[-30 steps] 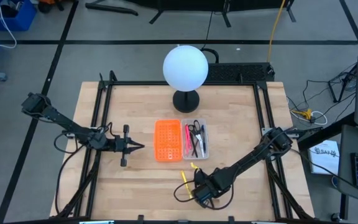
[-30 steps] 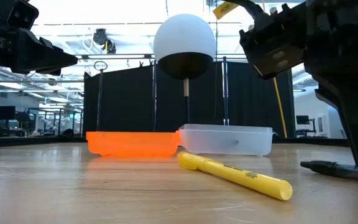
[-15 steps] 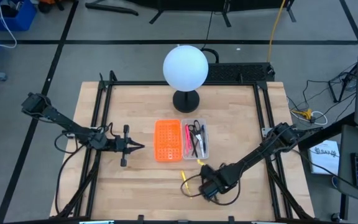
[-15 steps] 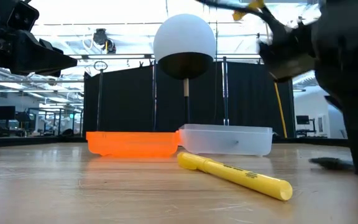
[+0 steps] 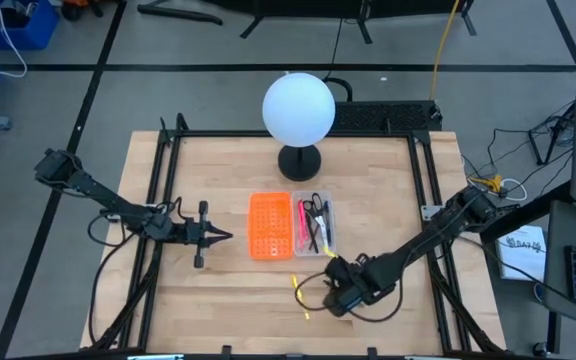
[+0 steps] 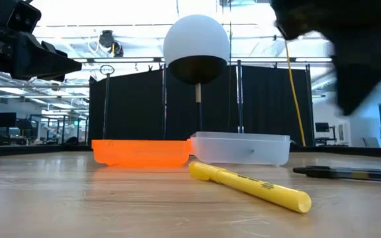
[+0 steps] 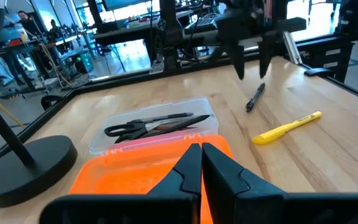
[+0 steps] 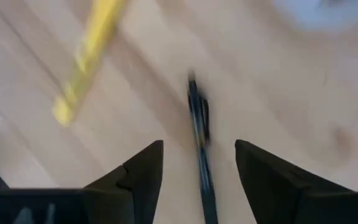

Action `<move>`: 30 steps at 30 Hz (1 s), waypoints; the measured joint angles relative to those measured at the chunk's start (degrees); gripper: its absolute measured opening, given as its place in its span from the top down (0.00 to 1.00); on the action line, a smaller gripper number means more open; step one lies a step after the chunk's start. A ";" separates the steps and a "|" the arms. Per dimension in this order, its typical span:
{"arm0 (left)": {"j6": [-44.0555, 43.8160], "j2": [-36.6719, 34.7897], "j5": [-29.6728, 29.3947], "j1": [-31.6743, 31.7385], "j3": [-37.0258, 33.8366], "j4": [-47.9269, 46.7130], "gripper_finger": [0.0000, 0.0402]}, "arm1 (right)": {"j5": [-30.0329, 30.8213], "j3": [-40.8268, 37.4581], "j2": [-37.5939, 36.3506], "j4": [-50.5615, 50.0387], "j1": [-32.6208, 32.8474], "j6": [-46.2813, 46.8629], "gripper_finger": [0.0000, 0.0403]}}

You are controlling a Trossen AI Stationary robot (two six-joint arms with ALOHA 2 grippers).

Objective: Pick & place school supplies into a supply box
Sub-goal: Put the black pen into the pencil box

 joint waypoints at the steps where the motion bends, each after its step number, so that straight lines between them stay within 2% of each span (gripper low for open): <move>1: 0.00 0.00 0.00 0.02 0.00 -0.09 0.95 | -1.62 -0.04 0.32 -0.39 0.40 -0.38 0.53; 4: 0.00 0.00 0.02 0.00 0.00 -0.32 0.95 | -5.02 -0.12 1.42 -0.43 1.85 -0.94 0.53; 13: -0.02 0.00 0.04 0.01 0.00 -0.27 0.95 | -5.01 0.18 9.36 0.99 4.08 -0.74 0.53; 20: -0.04 -0.01 0.06 0.00 0.00 -0.28 0.95 | -7.61 0.27 15.11 -3.17 3.94 -1.45 0.55; 24: -0.09 0.00 0.04 0.00 0.00 -0.25 0.95 | -7.78 0.34 16.02 -3.17 3.89 -1.17 0.64; 30: -0.20 0.00 0.04 0.02 0.00 -0.26 0.95 | -9.52 0.13 15.14 -0.97 2.45 -1.68 0.93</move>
